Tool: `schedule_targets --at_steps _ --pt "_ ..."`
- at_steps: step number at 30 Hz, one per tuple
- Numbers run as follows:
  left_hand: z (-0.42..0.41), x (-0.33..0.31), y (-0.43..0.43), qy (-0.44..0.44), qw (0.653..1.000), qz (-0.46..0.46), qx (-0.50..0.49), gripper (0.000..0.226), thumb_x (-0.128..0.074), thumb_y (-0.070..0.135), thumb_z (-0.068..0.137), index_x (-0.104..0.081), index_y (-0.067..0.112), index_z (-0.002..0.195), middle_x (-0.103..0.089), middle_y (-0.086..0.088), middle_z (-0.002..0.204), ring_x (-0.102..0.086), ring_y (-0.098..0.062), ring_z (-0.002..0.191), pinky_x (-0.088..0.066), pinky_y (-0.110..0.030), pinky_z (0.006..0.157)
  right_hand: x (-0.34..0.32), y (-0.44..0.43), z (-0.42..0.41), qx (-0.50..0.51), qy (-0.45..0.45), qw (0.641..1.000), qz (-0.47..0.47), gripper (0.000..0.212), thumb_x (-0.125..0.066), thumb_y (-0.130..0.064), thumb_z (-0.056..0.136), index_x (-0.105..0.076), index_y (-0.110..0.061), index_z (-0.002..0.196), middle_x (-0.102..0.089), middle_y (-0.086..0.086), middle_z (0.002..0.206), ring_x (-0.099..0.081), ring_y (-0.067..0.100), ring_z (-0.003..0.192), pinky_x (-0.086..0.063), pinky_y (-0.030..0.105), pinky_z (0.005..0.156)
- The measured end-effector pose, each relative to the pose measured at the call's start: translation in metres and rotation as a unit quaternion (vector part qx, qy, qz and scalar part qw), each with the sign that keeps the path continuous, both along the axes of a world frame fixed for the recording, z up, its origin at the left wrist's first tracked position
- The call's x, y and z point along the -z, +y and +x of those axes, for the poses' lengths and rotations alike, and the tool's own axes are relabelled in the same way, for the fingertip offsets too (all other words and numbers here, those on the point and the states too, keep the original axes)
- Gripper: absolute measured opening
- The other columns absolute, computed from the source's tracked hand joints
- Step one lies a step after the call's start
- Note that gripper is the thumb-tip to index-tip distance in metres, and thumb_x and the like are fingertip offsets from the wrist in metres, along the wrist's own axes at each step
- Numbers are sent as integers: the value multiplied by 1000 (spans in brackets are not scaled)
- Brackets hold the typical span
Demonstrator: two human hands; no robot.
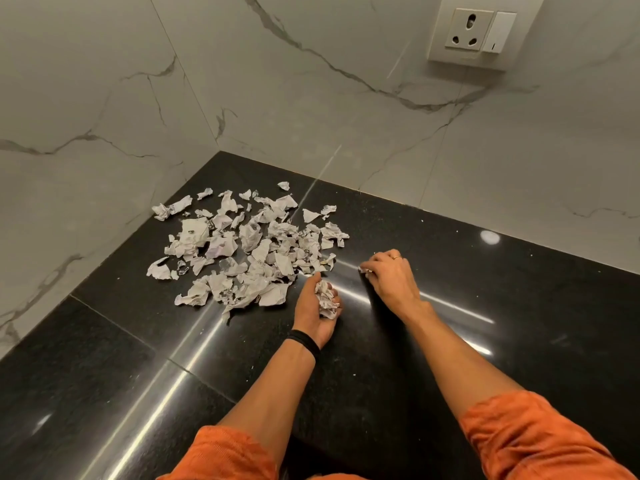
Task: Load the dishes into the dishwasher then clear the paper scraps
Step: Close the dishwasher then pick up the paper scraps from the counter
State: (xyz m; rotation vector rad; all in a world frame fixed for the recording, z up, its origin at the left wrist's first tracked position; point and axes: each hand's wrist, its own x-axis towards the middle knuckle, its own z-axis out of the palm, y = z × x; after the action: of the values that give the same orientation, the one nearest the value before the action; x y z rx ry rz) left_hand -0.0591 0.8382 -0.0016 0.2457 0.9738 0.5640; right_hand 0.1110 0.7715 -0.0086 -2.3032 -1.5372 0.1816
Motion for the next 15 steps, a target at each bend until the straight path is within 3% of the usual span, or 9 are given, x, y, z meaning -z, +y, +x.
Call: schedule_targets --at_steps 3,5,7,9,11,15 --pt "-2 2 0 -1 1000 0 -3 14 -62 27 95 -59 18 85 -48 1 69 -49 -11 57 -38 -24 51 2 -3 -3 -13 -51 999 13 19 -60 -29 99 -76 -25 108 -69 -6 104 -50 21 100 -30 33 77" --pt "-3 2 -1 -2 1000 6 1 15 -62 25 94 -57 19 82 -46 2 67 -47 -11 56 -36 -24 51 2 -5 -12 4 -32 999 23 15 -62 -27 97 -76 -23 103 -69 -5 100 -52 21 98 -32 34 77" --pt "-2 -2 -4 -7 1000 19 9 14 -60 23 93 -56 19 80 -46 2 67 -45 -11 57 -35 -25 53 -2 -6 -25 62 61 994 59 10 -65 -27 95 -74 -25 98 -68 -7 95 -55 18 96 -35 31 76" --pt "-1 -6 -7 -17 999 24 16 12 -58 22 93 -59 17 82 -54 -1 71 -53 -14 61 -42 -27 56 -13 -8 -44 104 213 964 120 6 -69 -26 92 -75 -26 95 -69 -12 91 -59 9 91 -43 25 76" --pt "2 -9 -8 -29 999 22 18 16 -52 20 93 -61 12 82 -61 -6 74 -61 -18 65 -51 -29 59 -26 -12 -69 83 315 934 148 8 -72 -22 89 -76 -26 94 -70 -15 89 -62 -1 86 -46 12 74" --pt "4 -7 -10 -45 998 39 19 22 -47 19 92 -52 14 70 -54 -3 63 -59 -16 58 -53 -25 56 -35 -19 -101 64 338 931 123 14 -75 -18 86 -78 -28 96 -72 -16 92 -60 -13 90 -42 2 77"
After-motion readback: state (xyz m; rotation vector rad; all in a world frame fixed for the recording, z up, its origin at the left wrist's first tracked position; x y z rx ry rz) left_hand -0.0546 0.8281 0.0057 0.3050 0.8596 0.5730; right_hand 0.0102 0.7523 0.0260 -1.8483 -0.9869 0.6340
